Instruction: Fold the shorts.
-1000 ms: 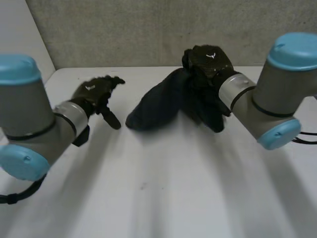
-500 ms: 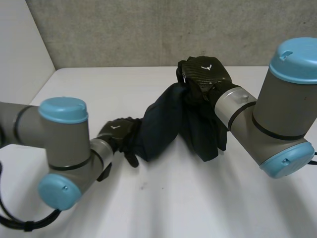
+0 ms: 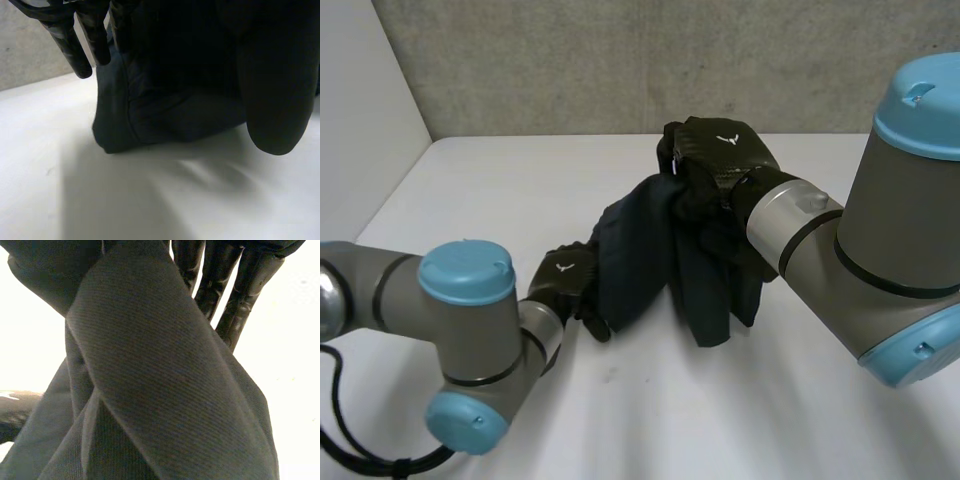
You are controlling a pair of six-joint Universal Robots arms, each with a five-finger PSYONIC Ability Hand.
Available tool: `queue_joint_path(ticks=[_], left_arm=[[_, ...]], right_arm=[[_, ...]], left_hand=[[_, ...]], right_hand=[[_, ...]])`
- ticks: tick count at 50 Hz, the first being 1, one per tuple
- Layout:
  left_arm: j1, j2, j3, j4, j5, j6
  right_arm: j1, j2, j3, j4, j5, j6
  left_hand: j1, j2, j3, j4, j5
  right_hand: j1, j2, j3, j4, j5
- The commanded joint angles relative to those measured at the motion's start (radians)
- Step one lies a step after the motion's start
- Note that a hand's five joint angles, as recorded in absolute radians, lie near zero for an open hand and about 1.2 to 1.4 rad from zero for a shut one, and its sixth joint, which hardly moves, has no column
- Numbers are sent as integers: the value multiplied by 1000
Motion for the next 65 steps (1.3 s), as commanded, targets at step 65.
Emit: queue_joint_path(ticks=[65], left_arm=[[398,276,-15,6,188,58]], right_arm=[[-101,-53,282,-15,-18,-208]], left_hand=[[241,242,231,240,225]], right_hand=[[-776,-997,-1013,-1014,-952]])
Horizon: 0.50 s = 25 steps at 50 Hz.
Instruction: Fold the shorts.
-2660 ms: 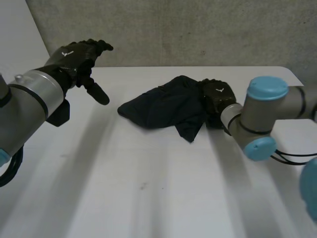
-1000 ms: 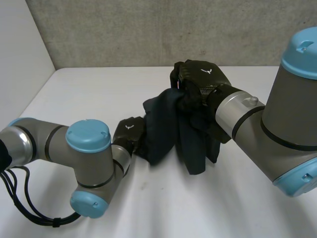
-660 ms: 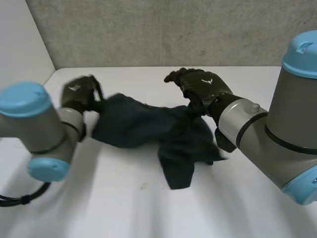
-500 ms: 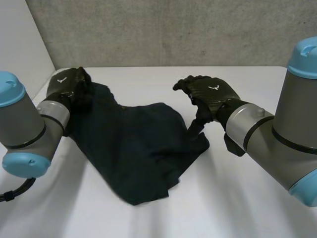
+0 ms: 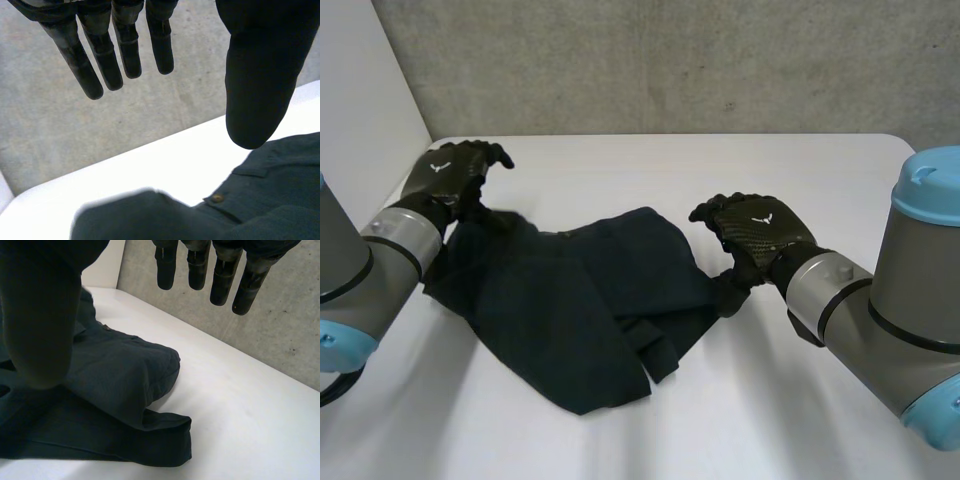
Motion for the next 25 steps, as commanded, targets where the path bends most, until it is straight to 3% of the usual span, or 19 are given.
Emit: queue_joint_path(ticks=[1,5,9,16,25], left_arm=[[36,-37,35,-1,-5,-2],[68,-117,90,-24,-11,-2],[111,-202,171,-110,-11,1],[151,-391,378,-306,-3,78],[193,-515,507,-336,33,153]], right_arm=[[2,0,2,-7,0,1],[2,0,4,-7,0,-1],[3,3,7,-7,-2,-1],[6,9,13,-8,-2,-1],[8,11,19,-8,0,-18]], left_hand=[[-29,-19,-23,-9,-6],[-91,-80,-84,-71,-67],[-211,-201,-205,-191,-188],[-205,-195,-199,-185,-182],[-199,-189,-193,-179,-176]], right_hand=[[-27,-41,-37,-58,-61],[-27,-41,-37,-58,-61],[-27,-41,-37,-58,-61],[-27,-41,-37,-58,-61],[-27,-41,-37,-58,-61]])
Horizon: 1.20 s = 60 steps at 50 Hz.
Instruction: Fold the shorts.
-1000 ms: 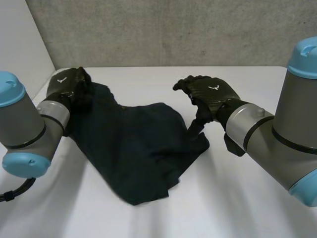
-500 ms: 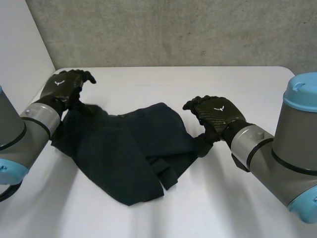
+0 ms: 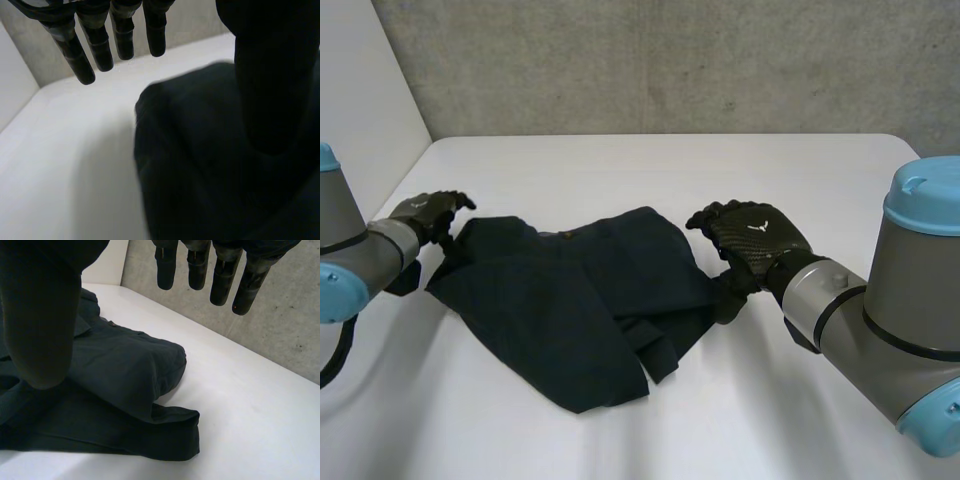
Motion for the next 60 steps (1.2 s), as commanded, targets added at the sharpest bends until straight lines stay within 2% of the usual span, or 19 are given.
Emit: queue_joint_path(ticks=[1,10,13,16,17,19,20,21,27,31,36,39,43,47,48,52,58,59,60], left_arm=[[22,-88,104,-13,47,49],[12,-177,217,-19,61,52],[6,-208,250,-27,63,60],[2,-220,262,-29,63,72],[-1,-226,271,-29,61,81],[-4,-231,283,-29,60,89],[-11,-236,294,-29,60,97],[-12,-237,300,-29,56,100],[-38,-226,360,-24,27,138],[-89,-199,447,-15,12,141],[-197,-109,562,40,9,135],[-247,-73,578,91,7,134],[-359,-26,569,152,15,129],[-495,-7,508,148,24,130],[-552,-1,459,146,33,134],[-655,56,301,149,66,138],[-738,64,95,159,110,149],[-747,62,75,159,116,153],[-768,60,44,159,130,169]], right_arm=[[0,1,6,0,2,-22],[2,3,18,-2,5,-48],[2,3,20,-2,5,-50],[-1,4,21,-2,5,-50],[-3,6,20,-2,5,-50],[-4,7,20,-2,5,-50],[-6,7,20,-2,5,-50],[-7,7,18,-2,5,-50],[-9,6,15,-2,5,-50],[-9,1,10,-2,6,-50],[-26,-6,1,-2,14,-50],[-58,-22,-5,-6,18,-48],[-115,-69,-8,-18,21,-47],[-193,-127,-14,-37,22,-47],[-210,-140,-19,-40,23,-45],[-294,-192,-45,-40,22,-45],[-369,-223,-75,-38,2,-44],[-374,-223,-83,-37,0,-45],[-374,-223,-86,-35,0,-45]], left_hand=[[-8,4,1,1,11],[-8,4,1,1,11],[59,71,68,68,78],[314,326,323,323,333],[530,542,539,539,549],[743,754,751,752,761],[999,1011,1008,1009,1018],[1115,1127,1124,1124,1134],[1116,1128,1125,1125,1135],[1116,1128,1125,1125,1135],[1116,1128,1125,1125,1135],[1116,1128,1125,1125,1135],[1116,1128,1125,1125,1135],[1116,1128,1125,1125,1135],[1116,1128,1125,1125,1135],[1116,1128,1125,1125,1135],[1116,1128,1125,1125,1135],[1044,1056,1053,1053,1063],[822,834,831,832,841]], right_hand=[[-27,-41,-37,-58,-61],[-27,-41,-37,-58,-61],[-27,-41,-37,-58,-61],[-27,-41,-37,-58,-61],[-27,-41,-37,-58,-61],[-27,-41,-37,-58,-61],[-27,-41,-37,-58,-61],[-27,-41,-37,-58,-61],[-27,-41,-37,-58,-61],[-27,-41,-37,-58,-61],[-27,-41,-37,-58,-61],[-27,-41,-37,-58,-61],[-27,-41,-37,-58,-61],[-27,-41,-37,-58,-61],[-27,-41,-37,-58,-61],[-27,-41,-37,-58,-61],[-27,-41,-37,-58,-61],[-27,-41,-37,-58,-61],[-27,-41,-37,-58,-61]])
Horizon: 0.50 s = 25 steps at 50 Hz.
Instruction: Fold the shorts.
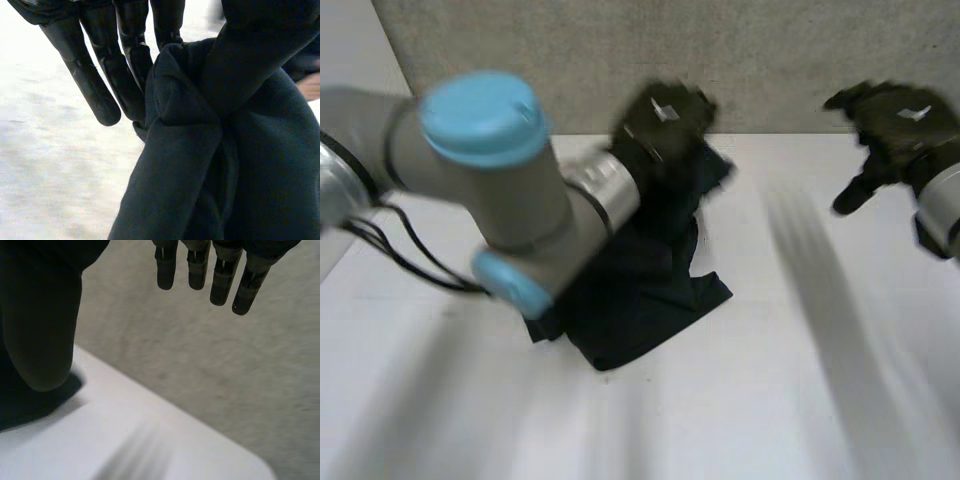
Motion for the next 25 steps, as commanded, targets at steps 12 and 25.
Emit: queue_joint_path(ticks=[12,25], left_arm=[[-101,170,-275,5,-6,127],[-46,390,-563,2,-203,-101]], right_arm=[[-46,-12,-35,62,-49,-52],[16,15,-11,335,-233,-185]], left_hand=[[-875,-881,-894,-912,-798],[-863,-869,-882,-900,-786]], right_hand=[[-27,-41,-37,-58,-61],[-27,-41,-37,-58,-61]])
